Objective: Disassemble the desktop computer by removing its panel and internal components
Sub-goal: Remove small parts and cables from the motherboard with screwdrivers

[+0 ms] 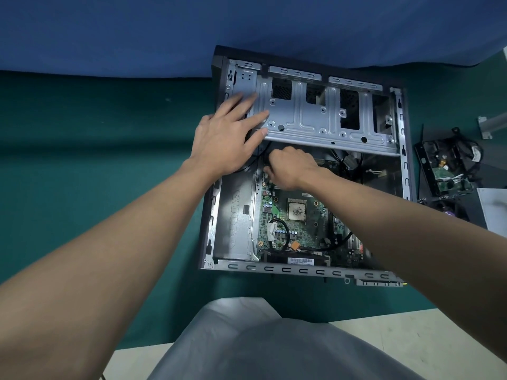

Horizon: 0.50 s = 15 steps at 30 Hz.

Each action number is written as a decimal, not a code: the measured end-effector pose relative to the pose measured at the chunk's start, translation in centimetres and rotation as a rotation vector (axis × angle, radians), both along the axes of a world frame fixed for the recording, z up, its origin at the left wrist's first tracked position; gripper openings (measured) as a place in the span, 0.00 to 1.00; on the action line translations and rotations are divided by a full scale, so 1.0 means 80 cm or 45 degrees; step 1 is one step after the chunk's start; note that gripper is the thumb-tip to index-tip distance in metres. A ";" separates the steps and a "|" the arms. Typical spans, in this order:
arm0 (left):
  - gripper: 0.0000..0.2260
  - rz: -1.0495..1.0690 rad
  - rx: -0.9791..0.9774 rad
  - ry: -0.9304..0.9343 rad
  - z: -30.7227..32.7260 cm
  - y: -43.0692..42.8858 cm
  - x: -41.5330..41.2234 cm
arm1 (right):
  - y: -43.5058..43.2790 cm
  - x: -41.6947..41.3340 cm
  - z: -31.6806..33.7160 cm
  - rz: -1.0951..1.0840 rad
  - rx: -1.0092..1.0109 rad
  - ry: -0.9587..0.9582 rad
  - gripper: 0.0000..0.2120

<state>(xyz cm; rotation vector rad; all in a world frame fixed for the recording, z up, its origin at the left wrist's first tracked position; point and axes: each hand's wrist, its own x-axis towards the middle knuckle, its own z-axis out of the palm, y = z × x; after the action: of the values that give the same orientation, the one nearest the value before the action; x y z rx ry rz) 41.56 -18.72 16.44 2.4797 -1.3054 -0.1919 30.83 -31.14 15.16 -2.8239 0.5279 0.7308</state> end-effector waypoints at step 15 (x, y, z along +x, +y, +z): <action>0.20 -0.001 0.002 0.002 0.000 0.000 0.001 | 0.004 -0.003 -0.003 -0.058 0.060 0.005 0.09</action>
<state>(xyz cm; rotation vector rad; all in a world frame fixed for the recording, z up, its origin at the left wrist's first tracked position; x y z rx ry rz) 41.63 -18.68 16.43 2.4797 -1.3066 -0.1950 30.62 -30.84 14.89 -2.7580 0.5655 0.7302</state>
